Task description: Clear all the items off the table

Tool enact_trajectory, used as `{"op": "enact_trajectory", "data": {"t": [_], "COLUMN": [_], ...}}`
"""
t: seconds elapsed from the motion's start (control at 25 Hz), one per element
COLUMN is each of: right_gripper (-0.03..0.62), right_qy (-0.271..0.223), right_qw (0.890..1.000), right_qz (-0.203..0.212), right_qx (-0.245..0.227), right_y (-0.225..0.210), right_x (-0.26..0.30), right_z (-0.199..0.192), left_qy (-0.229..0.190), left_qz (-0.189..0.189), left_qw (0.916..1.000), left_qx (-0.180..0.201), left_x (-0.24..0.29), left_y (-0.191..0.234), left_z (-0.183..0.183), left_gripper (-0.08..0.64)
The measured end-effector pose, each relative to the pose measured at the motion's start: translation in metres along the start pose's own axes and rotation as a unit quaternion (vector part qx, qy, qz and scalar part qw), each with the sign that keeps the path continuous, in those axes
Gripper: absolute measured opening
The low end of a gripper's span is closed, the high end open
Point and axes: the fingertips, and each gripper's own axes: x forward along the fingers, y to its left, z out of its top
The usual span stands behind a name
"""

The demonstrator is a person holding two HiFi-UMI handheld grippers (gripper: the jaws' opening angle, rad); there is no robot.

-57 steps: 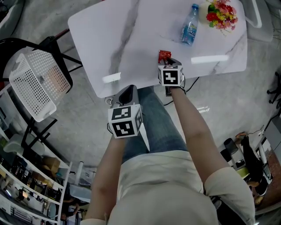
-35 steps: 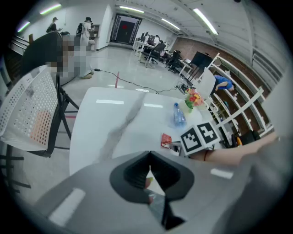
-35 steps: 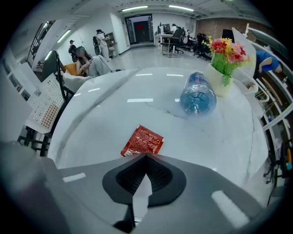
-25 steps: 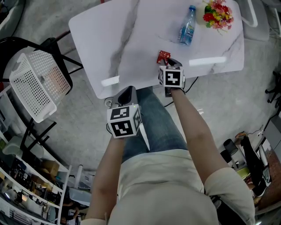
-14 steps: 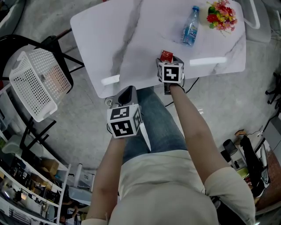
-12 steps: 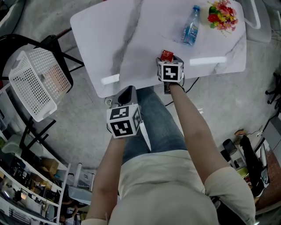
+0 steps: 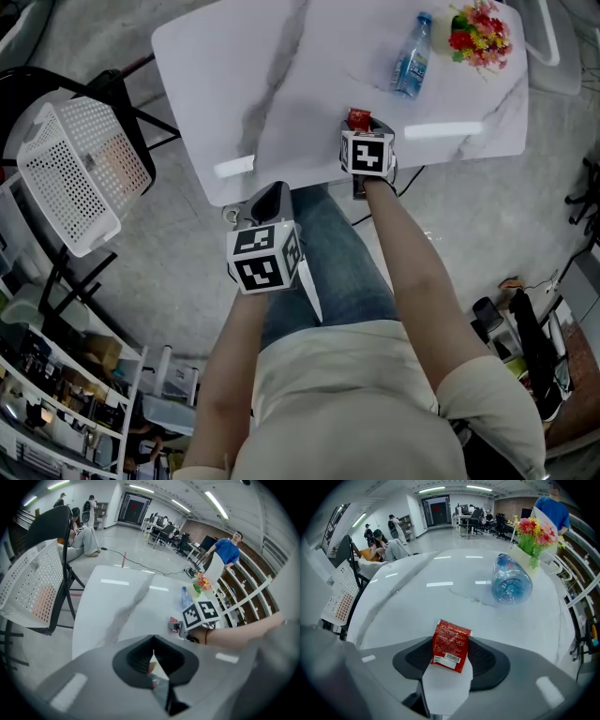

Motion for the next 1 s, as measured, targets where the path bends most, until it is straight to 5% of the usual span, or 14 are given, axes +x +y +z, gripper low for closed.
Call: {"op": "enact_trajectory", "data": {"t": [0.32, 1.0], "right_gripper": [0.028, 0.006], "right_qy": [-0.01, -0.041], "right_qw": [0.999, 0.998], "right_qz": [-0.026, -0.013], "right_qx": [-0.043, -0.039], "right_y": [-0.005, -0.005], "right_x": [-0.005, -0.03], "right_z": [0.002, 0.017], "left_qy": [-0.001, -0.02], "left_qz": [0.0, 0.001], "left_qw": [1.0, 0.9998], "left_qx": [0.0, 0.001], "left_x": [-0.002, -0.014], "left_y": [0.0, -0.004], "left_z": [-0.001, 0.006], "left_gripper": [0.009, 0.008]}}
